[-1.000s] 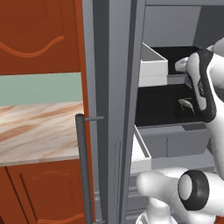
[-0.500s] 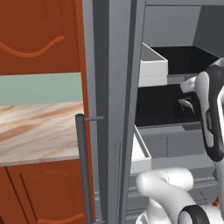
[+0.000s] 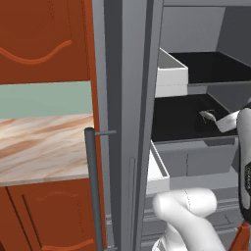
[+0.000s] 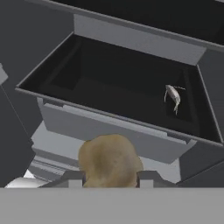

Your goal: Retrieve the bottle and the shaker from the cabinet and place them next to the mixing bowl on the counter. Then add garlic from the fridge to the mixing bowl.

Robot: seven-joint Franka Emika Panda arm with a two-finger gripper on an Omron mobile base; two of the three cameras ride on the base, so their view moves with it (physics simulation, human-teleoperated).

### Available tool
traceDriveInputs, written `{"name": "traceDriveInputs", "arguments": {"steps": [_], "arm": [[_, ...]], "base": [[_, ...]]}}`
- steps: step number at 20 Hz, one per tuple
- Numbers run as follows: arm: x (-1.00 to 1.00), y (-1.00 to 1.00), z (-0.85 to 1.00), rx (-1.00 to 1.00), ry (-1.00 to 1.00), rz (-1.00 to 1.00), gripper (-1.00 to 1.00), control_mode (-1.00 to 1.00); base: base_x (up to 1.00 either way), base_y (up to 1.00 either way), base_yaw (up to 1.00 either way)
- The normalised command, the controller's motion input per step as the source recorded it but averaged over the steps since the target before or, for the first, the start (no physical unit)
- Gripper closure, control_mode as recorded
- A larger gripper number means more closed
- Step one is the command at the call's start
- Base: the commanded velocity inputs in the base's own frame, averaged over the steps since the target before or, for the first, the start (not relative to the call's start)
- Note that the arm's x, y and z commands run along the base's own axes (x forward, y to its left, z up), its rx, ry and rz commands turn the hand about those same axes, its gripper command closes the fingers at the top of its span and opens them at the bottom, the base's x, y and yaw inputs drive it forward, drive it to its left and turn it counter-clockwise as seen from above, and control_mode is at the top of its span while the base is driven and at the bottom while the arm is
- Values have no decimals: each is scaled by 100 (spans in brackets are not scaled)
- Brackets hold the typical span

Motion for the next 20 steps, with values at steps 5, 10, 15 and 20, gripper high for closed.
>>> {"name": "traceDriveInputs", "arguments": {"steps": [5, 10, 15, 20], "arm": [[-84, 27, 0, 0, 0, 0, 100, -100], [-18, 18, 0, 0, 0, 0, 100, -100], [0, 0, 0, 0, 0, 0, 100, -100], [0, 0, 0, 0, 0, 0, 100, 100]], "base": [[0, 0, 0], [0, 0, 0], [0, 0, 0], [-28, -2, 0]]}}
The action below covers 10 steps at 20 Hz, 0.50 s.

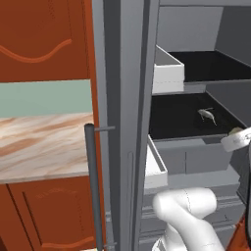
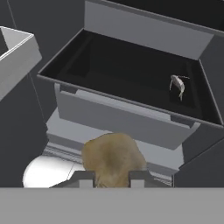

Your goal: Retrieve the bottle and the shaker from the cabinet and place them next to the mixing bowl on the counter. Then add garlic from the fridge to the mixing bowl.

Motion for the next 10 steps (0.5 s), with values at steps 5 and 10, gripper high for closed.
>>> {"name": "traceDriveInputs", "arguments": {"steps": [5, 10], "arm": [[0, 0, 0, 0, 0, 0, 100, 100], [0, 0, 0, 0, 0, 0, 100, 100]], "base": [[-100, -18, -4], [-100, -18, -5]]}}
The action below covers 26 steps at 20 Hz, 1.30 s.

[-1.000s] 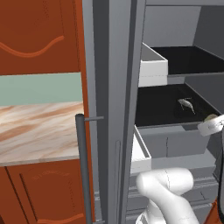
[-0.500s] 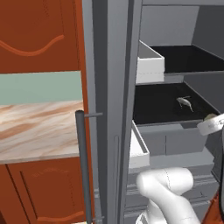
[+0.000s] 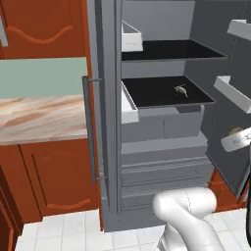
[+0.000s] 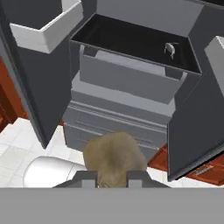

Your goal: Retrieve the bottle and the shaker from the cabinet and place them next to the mixing bowl on the counter. Then add garlic from the fridge to the mixing bowl.

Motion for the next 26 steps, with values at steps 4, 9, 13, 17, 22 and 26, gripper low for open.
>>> {"name": "traceDriveInputs", "arguments": {"steps": [4, 9, 13, 17, 22, 26], "arm": [[0, 0, 0, 0, 0, 0, 100, 100], [0, 0, 0, 0, 0, 0, 100, 100], [0, 0, 0, 0, 0, 0, 100, 100], [0, 0, 0, 0, 0, 0, 100, 100], [0, 0, 0, 0, 0, 0, 100, 100], [0, 0, 0, 0, 0, 0, 100, 100]], "base": [[-100, -13, 0], [-83, -6, 31], [-5, 25, 71], [6, 12, 71], [5, 20, 53], [33, 23, 57]]}}
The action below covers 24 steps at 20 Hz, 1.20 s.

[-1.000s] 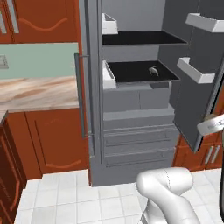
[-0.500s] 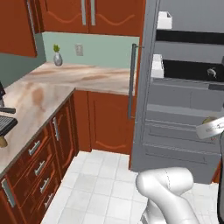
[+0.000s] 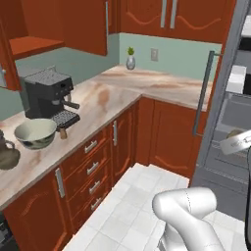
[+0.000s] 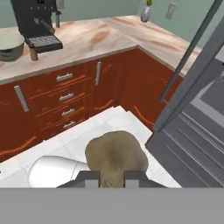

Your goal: Retrieve the bottle and the shaker from the cabinet and place them next to the mixing bowl on the counter. Then add garlic from the fridge to the mixing bowl.

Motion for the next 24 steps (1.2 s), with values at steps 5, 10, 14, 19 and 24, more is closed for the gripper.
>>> {"name": "traceDriveInputs", "arguments": {"steps": [5, 10, 14, 19, 24], "arm": [[0, 0, 0, 0, 0, 0, 100, 100], [0, 0, 0, 0, 0, 0, 100, 100], [0, 0, 0, 0, 0, 0, 100, 100], [0, 0, 0, 0, 0, 0, 100, 100], [0, 0, 0, 0, 0, 0, 100, 100]], "base": [[52, 23, 59], [78, 12, 60], [100, 0, 62], [95, 0, 48], [71, -29, 39]]}}
